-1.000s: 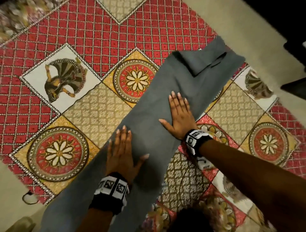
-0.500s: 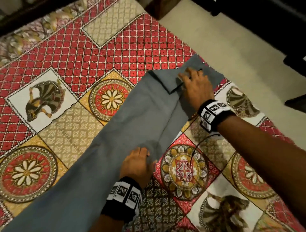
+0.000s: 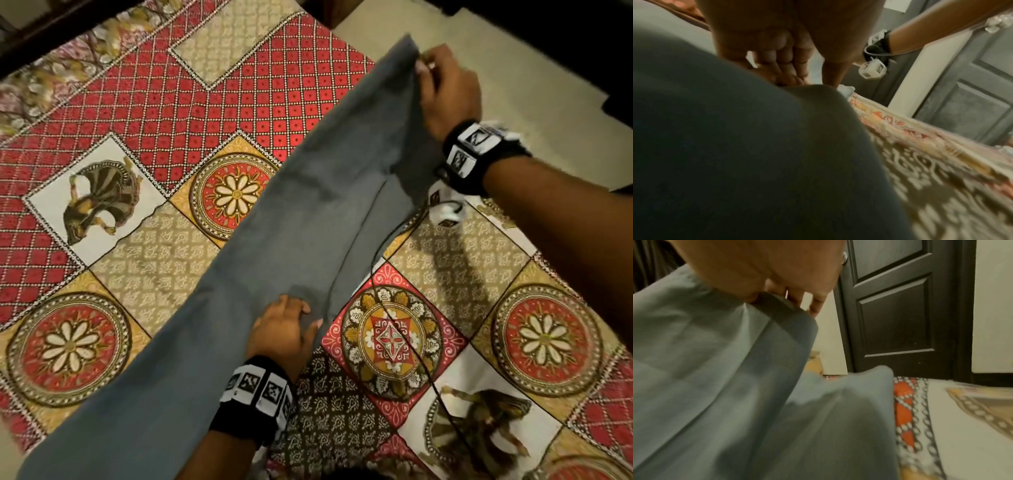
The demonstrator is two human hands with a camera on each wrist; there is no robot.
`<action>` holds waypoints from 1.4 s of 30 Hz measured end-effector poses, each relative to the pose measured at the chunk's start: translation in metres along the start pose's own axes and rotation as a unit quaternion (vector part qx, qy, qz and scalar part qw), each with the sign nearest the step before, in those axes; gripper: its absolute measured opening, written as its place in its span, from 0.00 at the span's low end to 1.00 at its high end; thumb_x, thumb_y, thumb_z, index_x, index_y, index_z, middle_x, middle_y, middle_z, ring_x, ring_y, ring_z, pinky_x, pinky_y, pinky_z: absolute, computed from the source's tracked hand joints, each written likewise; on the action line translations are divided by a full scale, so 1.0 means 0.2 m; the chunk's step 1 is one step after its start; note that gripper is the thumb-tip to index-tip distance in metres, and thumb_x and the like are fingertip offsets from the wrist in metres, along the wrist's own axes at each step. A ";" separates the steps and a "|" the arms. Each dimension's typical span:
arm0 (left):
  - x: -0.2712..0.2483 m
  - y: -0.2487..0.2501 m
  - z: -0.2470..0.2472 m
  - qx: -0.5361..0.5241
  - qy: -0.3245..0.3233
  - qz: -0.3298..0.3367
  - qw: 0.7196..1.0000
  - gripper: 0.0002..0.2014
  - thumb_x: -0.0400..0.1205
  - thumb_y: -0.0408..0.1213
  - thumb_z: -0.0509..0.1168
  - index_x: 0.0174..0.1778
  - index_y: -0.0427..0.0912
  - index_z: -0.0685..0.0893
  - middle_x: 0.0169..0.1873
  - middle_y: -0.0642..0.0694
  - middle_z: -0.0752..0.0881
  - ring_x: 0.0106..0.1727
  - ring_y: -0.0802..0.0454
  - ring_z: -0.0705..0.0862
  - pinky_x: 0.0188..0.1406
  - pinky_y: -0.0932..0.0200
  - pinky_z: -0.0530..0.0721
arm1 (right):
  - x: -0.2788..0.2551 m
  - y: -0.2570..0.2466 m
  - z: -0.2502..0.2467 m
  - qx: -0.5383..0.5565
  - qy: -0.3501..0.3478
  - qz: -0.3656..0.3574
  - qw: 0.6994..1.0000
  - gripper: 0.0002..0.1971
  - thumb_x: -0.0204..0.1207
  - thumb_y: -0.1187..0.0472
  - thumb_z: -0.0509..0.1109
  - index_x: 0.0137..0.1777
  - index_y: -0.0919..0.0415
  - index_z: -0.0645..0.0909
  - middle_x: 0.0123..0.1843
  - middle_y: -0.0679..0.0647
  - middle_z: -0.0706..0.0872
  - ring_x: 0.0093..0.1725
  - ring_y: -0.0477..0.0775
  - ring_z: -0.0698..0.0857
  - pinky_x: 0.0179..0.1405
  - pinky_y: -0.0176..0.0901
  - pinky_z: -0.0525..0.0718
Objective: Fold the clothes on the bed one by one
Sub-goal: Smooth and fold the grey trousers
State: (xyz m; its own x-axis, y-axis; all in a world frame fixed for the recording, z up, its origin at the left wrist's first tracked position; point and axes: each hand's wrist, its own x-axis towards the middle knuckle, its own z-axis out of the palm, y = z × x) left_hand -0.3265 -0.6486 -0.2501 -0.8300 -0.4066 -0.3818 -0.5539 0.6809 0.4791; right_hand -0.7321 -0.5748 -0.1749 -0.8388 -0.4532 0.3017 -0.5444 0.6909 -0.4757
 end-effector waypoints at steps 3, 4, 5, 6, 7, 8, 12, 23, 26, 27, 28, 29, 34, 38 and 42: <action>0.01 0.04 -0.02 0.098 -0.074 -0.019 0.992 0.16 0.87 0.53 0.52 0.62 0.51 0.78 0.63 0.49 0.77 0.65 0.48 0.77 0.62 0.50 0.75 | 0.12 -0.04 -0.10 -0.054 -0.007 -0.030 0.998 0.24 0.86 0.39 0.52 0.66 0.53 0.81 0.57 0.60 0.89 0.56 0.66 0.84 0.50 0.55 0.77; 0.01 0.04 -0.04 0.092 -0.080 -0.012 0.992 0.17 0.88 0.53 0.50 0.62 0.50 0.79 0.64 0.49 0.76 0.66 0.48 0.76 0.62 0.51 0.74 | 0.15 -0.06 -0.13 -0.085 -0.017 -0.047 0.995 0.26 0.85 0.37 0.50 0.67 0.51 0.80 0.58 0.59 0.89 0.57 0.66 0.84 0.51 0.56 0.78; 0.01 0.03 -0.05 0.075 -0.085 0.007 0.994 0.18 0.87 0.53 0.50 0.60 0.50 0.80 0.61 0.49 0.77 0.64 0.48 0.77 0.60 0.53 0.74 | 0.18 -0.07 -0.15 -0.101 -0.030 -0.062 0.993 0.26 0.85 0.36 0.50 0.68 0.50 0.80 0.59 0.59 0.88 0.57 0.65 0.84 0.52 0.56 0.79; 0.00 0.01 -0.07 0.041 -0.091 0.030 0.995 0.18 0.85 0.55 0.50 0.56 0.51 0.81 0.57 0.51 0.78 0.61 0.49 0.78 0.57 0.54 0.75 | 0.20 -0.08 -0.16 -0.106 -0.043 -0.074 0.991 0.26 0.85 0.37 0.50 0.69 0.49 0.80 0.60 0.59 0.88 0.58 0.65 0.85 0.54 0.56 0.80; -0.01 0.00 -0.09 -0.001 -0.096 0.058 0.994 0.18 0.83 0.58 0.52 0.51 0.52 0.82 0.52 0.53 0.79 0.57 0.50 0.78 0.54 0.54 0.76 | 0.21 -0.08 -0.18 -0.108 -0.058 -0.083 0.989 0.24 0.86 0.38 0.52 0.69 0.49 0.81 0.61 0.59 0.88 0.58 0.65 0.85 0.55 0.57 0.82; -0.03 -0.03 -0.11 -0.035 -0.095 0.084 0.991 0.17 0.81 0.59 0.54 0.47 0.54 0.82 0.47 0.56 0.78 0.52 0.52 0.78 0.53 0.52 0.78 | 0.22 -0.08 -0.18 -0.109 -0.073 -0.087 0.988 0.23 0.87 0.40 0.53 0.69 0.50 0.82 0.62 0.60 0.88 0.59 0.64 0.85 0.57 0.59 0.83; -0.08 -0.08 -0.14 -0.047 -0.053 0.163 0.984 0.10 0.80 0.60 0.62 0.41 0.60 0.80 0.39 0.66 0.72 0.45 0.60 0.73 0.46 0.53 0.77 | 0.21 0.05 -0.14 -0.126 -0.119 -0.029 0.984 0.20 0.87 0.42 0.62 0.66 0.53 0.86 0.61 0.61 0.89 0.58 0.66 0.85 0.54 0.54 0.81; -0.12 -0.06 0.02 -0.002 0.035 0.142 0.989 0.24 0.82 0.58 0.63 0.73 0.56 0.76 0.76 0.52 0.73 0.78 0.48 0.71 0.70 0.49 0.73 | -0.05 0.21 0.05 -0.207 -0.077 0.017 0.975 0.24 0.83 0.43 0.60 0.74 0.54 0.78 0.69 0.63 0.82 0.69 0.69 0.79 0.71 0.63 0.73; -0.21 -0.16 -0.03 0.014 0.095 0.069 0.993 0.32 0.85 0.55 0.58 0.85 0.47 0.65 0.87 0.51 0.58 0.88 0.51 0.52 0.79 0.49 0.61 | -0.33 -0.08 0.07 -0.155 -0.097 -0.129 0.975 0.25 0.86 0.47 0.59 0.74 0.64 0.77 0.70 0.69 0.80 0.66 0.73 0.80 0.66 0.64 0.76; -0.23 -0.20 -0.04 0.018 0.101 0.036 0.994 0.35 0.84 0.56 0.58 0.86 0.45 0.61 0.88 0.51 0.54 0.88 0.50 0.50 0.80 0.46 0.62 | -0.50 -0.19 0.11 -0.119 -0.121 -0.182 0.969 0.24 0.86 0.49 0.59 0.71 0.66 0.80 0.69 0.70 0.82 0.66 0.73 0.81 0.66 0.65 0.79; -0.25 -0.23 -0.04 0.020 0.098 0.010 0.995 0.39 0.83 0.58 0.58 0.87 0.43 0.57 0.88 0.50 0.52 0.89 0.49 0.48 0.81 0.42 0.63 | -0.70 -0.28 0.16 -0.082 -0.156 -0.230 0.957 0.22 0.86 0.52 0.59 0.68 0.67 0.83 0.70 0.69 0.83 0.68 0.72 0.81 0.68 0.65 0.80; -0.27 -0.26 -0.03 0.021 0.087 -0.008 0.996 0.42 0.82 0.61 0.58 0.88 0.41 0.55 0.88 0.49 0.50 0.89 0.47 0.47 0.82 0.37 0.64 | -0.91 -0.38 0.22 -0.050 -0.196 -0.270 0.941 0.21 0.85 0.55 0.59 0.67 0.66 0.84 0.71 0.67 0.83 0.72 0.70 0.81 0.71 0.65 0.79; -0.23 -0.32 -0.05 0.068 0.010 -0.060 0.996 0.64 0.66 0.81 0.57 0.88 0.40 0.45 0.88 0.44 0.45 0.89 0.46 0.44 0.86 0.37 0.51 | -1.56 -0.65 0.44 0.023 -0.360 -0.289 0.887 0.31 0.78 0.56 0.54 0.80 0.65 0.74 0.83 0.63 0.73 0.84 0.64 0.69 0.83 0.60 0.68; -0.22 -0.28 -0.07 0.096 0.014 -0.067 0.993 0.70 0.61 0.85 0.57 0.88 0.38 0.45 0.88 0.42 0.48 0.89 0.45 0.45 0.85 0.36 0.53 | -1.44 -0.59 0.45 -0.044 -0.339 -0.258 0.904 0.32 0.86 0.45 0.53 0.87 0.61 0.63 0.89 0.58 0.63 0.88 0.58 0.60 0.87 0.56 0.57; -0.22 -0.26 -0.08 0.095 0.011 -0.078 0.992 0.71 0.59 0.87 0.56 0.88 0.39 0.45 0.88 0.44 0.47 0.89 0.46 0.44 0.85 0.35 0.50 | -1.09 -0.30 0.35 -0.117 -0.343 -0.255 0.896 0.42 0.85 0.30 0.50 0.90 0.57 0.53 0.91 0.55 0.53 0.90 0.57 0.50 0.89 0.58 0.47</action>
State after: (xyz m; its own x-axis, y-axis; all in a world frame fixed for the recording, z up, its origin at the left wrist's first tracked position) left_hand -0.2622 -0.6749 -0.2459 -0.7373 -0.5279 -0.4215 -0.6553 0.7106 0.2561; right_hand -0.5156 -0.5573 -0.2707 -0.3221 -0.9281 -0.1868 -0.9099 0.3579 -0.2095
